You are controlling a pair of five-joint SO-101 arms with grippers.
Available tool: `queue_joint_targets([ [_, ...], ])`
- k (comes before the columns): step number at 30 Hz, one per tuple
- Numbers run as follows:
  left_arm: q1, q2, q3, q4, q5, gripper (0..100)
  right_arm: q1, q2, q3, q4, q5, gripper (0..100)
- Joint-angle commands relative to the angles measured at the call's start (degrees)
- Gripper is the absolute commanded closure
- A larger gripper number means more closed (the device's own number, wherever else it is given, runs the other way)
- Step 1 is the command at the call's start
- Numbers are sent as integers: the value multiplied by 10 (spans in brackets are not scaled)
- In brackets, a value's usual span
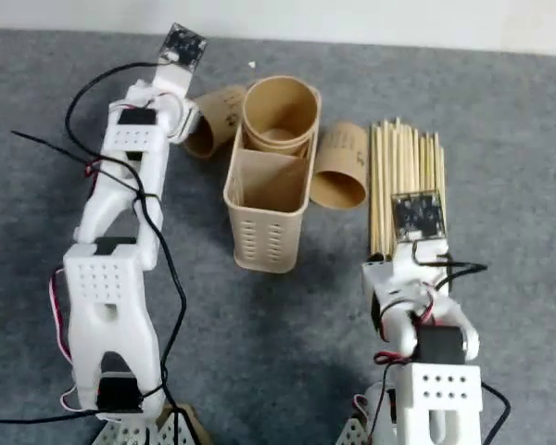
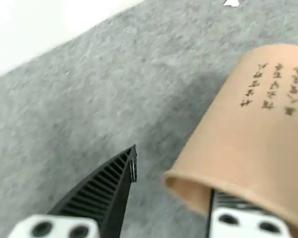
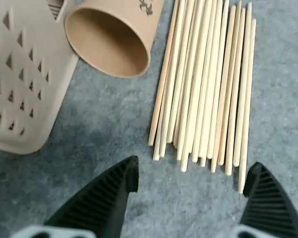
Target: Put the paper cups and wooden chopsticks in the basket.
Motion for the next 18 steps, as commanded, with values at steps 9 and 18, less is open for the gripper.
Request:
queue_joint_targets([
  [9, 16, -28, -75, 63, 4, 997, 4, -18, 98, -102, 1, 663],
  [18, 8, -171, -298, 440, 2, 996, 4, -20, 135, -155, -1, 663],
])
